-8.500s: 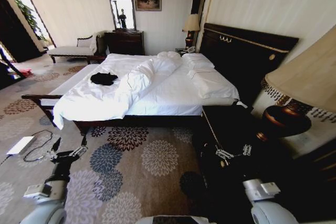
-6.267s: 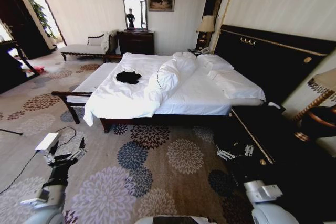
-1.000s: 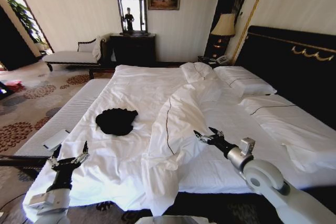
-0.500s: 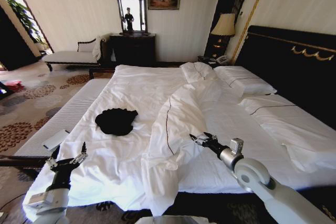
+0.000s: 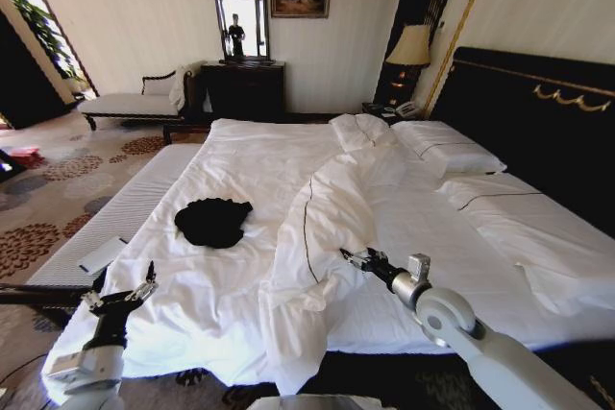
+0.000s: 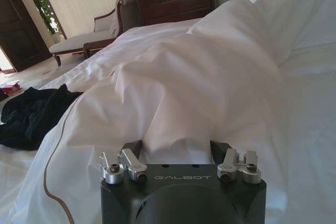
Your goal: Fold the clothes on the bed.
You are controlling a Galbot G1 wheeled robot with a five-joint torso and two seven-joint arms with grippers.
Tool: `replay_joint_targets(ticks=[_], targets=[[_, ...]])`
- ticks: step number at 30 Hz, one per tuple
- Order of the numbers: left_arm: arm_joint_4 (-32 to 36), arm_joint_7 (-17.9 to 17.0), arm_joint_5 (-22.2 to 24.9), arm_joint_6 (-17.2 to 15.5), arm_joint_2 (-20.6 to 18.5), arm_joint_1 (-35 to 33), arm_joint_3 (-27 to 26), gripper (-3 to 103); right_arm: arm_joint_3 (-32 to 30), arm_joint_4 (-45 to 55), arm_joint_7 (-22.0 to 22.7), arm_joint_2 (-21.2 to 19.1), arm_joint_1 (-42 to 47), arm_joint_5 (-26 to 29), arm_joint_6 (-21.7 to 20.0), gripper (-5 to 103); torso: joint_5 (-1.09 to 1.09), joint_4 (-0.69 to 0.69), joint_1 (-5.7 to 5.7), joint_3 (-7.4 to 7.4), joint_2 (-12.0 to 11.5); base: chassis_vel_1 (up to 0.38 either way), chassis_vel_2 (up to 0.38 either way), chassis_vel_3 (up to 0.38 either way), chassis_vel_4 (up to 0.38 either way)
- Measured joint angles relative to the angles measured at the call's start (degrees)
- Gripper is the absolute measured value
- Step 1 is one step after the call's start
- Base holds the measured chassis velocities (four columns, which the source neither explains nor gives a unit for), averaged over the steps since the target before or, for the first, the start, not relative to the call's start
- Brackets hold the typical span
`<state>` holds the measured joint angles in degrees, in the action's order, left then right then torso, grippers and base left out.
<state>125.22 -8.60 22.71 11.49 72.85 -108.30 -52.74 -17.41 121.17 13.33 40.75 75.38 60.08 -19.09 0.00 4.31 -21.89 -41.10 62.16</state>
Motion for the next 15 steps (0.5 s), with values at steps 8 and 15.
replay_joint_targets(ticks=[8,15], targets=[[-0.1,-0.4,-0.5,-0.3,0.0,0.6,0.6,100,-0.3,0.2,0.4,0.7,0.1,-0.5,1.1,56,0.0,0.0,0.0,0.0,0.0,0.0,0.0,0.0,0.0],[0.0,-0.5,-0.3,-0.4,-0.1,0.5,0.4,100,-0.4,0.5,0.1,1.3,0.6,-1.2,1.6,24,0.01,0.0,0.0,0.0,0.0,0.0,0.0,0.0,0.0]])
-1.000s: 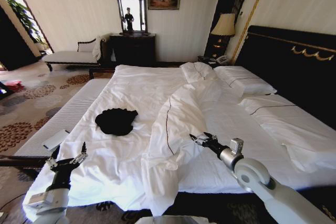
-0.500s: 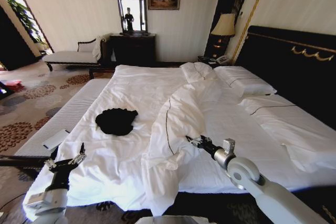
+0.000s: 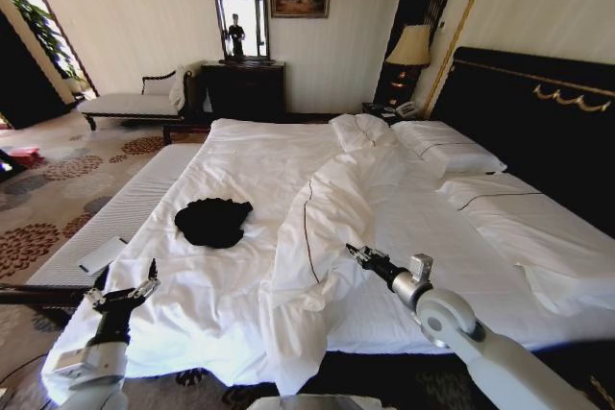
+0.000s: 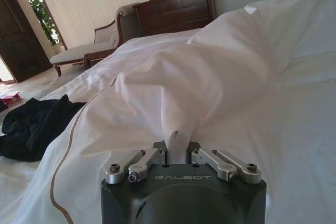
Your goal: Fold the clothes on the bed.
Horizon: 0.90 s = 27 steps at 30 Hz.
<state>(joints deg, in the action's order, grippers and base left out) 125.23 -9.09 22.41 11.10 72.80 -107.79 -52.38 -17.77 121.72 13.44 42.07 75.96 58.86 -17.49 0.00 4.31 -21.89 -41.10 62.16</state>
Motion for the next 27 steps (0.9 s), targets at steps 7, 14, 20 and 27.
replay_joint_targets(ticks=[7,14,20,27], targets=[[0.0,0.0,0.1,0.0,0.1,0.0,-0.1,100,0.3,0.4,0.0,0.5,0.4,-0.5,0.1,1,-0.01,0.0,0.0,0.0,0.0,0.0,0.0,0.0,0.0],[-0.1,-0.1,0.0,-0.1,0.1,0.2,0.0,100,-1.3,1.4,0.0,0.6,1.0,-0.7,0.4,1,0.0,0.0,0.0,0.0,0.0,0.0,0.0,0.0,0.0],[-0.1,-0.1,0.0,-0.1,0.1,0.2,0.0,100,-5.1,3.5,0.1,-0.1,1.0,-0.9,1.0,1,0.01,-0.01,0.0,0.0,0.0,0.0,0.0,0.0,0.0],[0.1,-0.2,0.2,-0.2,-0.6,0.4,0.0,100,-15.7,5.1,1.0,-4.2,2.9,1.3,1.7,1,0.0,-0.01,0.0,0.0,0.0,0.0,0.0,0.0,0.0]])
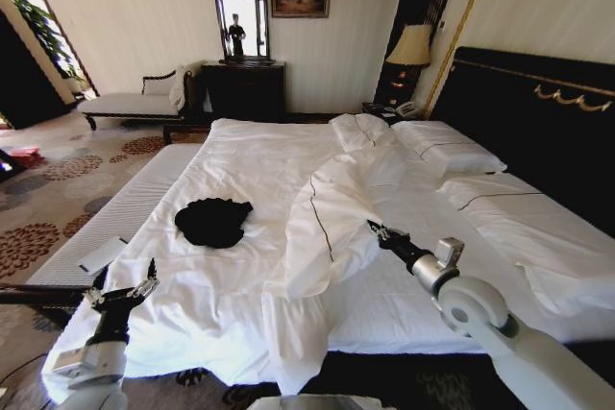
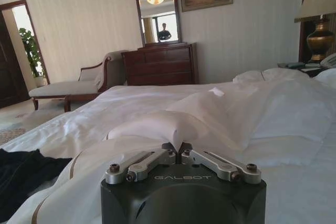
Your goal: Fold the clothes on the bed.
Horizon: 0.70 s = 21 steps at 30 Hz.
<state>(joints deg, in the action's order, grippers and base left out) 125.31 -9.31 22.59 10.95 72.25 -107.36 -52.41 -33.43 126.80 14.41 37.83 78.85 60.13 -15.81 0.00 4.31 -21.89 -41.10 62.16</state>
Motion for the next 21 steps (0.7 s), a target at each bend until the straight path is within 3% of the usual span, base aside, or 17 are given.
replay_joint_targets(ticks=[11,14,21], targets=[[0.1,-0.1,1.5,-0.1,-0.9,0.1,-0.8,100,-13.8,0.0,0.5,2.2,5.8,2.1,-0.3,1,0.0,-0.01,0.0,0.0,0.0,0.0,0.0,0.0,0.0],[0.0,-0.3,1.8,-0.4,-1.6,0.9,-0.7,100,-20.9,-1.1,-1.2,5.3,11.4,0.7,0.1,1,0.01,0.0,0.0,0.0,0.0,0.0,0.0,0.0,0.0],[-0.3,-0.9,1.8,-1.1,-2.5,2.5,0.1,100,-28.6,-4.3,-3.1,10.1,17.7,-3.0,2.5,1,0.01,0.02,0.0,0.01,0.0,0.0,0.0,0.0,0.0]])
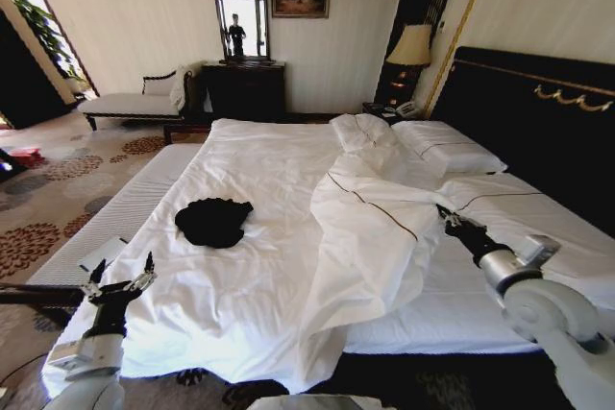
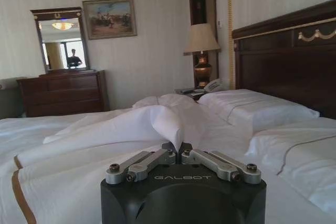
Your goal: Fold the clothes on the bed.
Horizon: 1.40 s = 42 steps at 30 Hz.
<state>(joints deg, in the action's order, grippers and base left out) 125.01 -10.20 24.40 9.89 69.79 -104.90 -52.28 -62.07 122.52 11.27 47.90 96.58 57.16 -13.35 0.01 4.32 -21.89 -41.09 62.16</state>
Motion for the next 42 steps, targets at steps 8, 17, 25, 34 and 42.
replay_joint_targets(ticks=[8,17,25,34,42], targets=[[-1.0,0.0,0.5,-0.1,-0.6,0.3,0.0,100,-7.5,-8.6,-2.2,3.9,2.2,-5.3,3.4,1,0.0,-0.01,0.0,0.0,0.0,0.0,0.0,0.0,0.0],[-2.0,0.0,0.6,0.1,-0.5,0.4,0.0,100,-12.1,-20.0,-3.3,6.7,3.0,-10.0,6.7,1,0.01,0.0,0.0,0.0,0.0,0.0,0.0,0.0,0.0],[-2.3,0.3,-0.3,0.5,1.9,-0.3,-0.3,100,-14.7,-24.6,-3.2,9.7,6.0,-13.3,7.8,1,-0.01,-0.05,0.0,0.0,0.0,0.0,0.0,0.0,0.0],[-3.1,0.6,-1.0,1.3,3.6,-1.0,-0.6,100,-15.4,-22.5,-2.8,20.9,11.4,-18.2,9.9,1,-0.02,0.07,0.01,0.0,0.0,0.0,0.0,0.0,0.0],[-3.7,0.8,-1.4,1.9,4.5,-1.6,-1.1,100,-10.6,-22.7,-2.5,26.6,12.2,-25.4,15.5,1,-0.04,-0.01,0.0,0.0,0.0,0.0,0.0,0.0,0.0]])
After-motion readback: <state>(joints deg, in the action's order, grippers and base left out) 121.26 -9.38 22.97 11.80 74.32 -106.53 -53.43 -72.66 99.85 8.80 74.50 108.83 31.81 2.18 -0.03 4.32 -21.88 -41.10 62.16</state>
